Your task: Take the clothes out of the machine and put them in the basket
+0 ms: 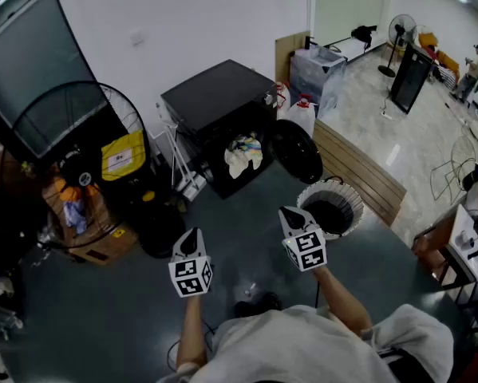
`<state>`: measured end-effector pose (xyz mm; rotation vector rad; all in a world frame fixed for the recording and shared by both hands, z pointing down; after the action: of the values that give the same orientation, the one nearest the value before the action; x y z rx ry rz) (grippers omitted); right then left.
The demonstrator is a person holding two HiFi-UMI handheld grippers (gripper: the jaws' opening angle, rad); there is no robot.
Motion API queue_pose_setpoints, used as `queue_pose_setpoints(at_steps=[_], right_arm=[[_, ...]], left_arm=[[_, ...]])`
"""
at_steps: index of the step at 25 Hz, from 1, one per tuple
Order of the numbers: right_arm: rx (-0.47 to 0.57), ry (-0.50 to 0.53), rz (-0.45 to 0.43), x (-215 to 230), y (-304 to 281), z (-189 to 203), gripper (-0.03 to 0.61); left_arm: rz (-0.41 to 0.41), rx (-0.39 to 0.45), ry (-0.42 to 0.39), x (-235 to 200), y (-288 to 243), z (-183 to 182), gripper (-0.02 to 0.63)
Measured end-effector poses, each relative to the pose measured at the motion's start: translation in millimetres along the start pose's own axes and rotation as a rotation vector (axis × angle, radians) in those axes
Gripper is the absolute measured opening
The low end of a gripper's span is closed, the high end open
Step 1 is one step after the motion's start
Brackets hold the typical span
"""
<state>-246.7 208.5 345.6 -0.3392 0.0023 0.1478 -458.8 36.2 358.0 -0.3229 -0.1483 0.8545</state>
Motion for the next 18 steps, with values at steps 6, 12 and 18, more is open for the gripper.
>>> queue_pose_setpoints(at_steps=[6, 12, 18], right_arm=[[-0.013, 0.014, -0.016, 8.8, -4.4, 4.7, 0.021], [-0.011, 0.024, -0.042, 21.9, -7.9, 7.3, 0.021], [0.009, 0.021, -0.051, 42.7, -16.3, 17.5, 0.021]], left_arm=[[-0.008, 0.006, -0.005, 7.1, -8.4, -5.1, 0.018], [-0.029, 0.009, -0.007, 20.1, -18.6, -9.1, 0.018], [-0.017, -0.005, -0.027, 42.4, -34.2, -6.3, 0.018]])
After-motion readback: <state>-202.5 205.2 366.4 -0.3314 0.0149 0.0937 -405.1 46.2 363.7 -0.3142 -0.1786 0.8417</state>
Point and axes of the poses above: the fingertips, and each gripper's own axes: y backward along the fingers, x to its right, z out of its underside, the point moved 4 cm from there along y, backward along the fingers, and after that the axes turned 9 degrees about -z, right-handed, at the moved point
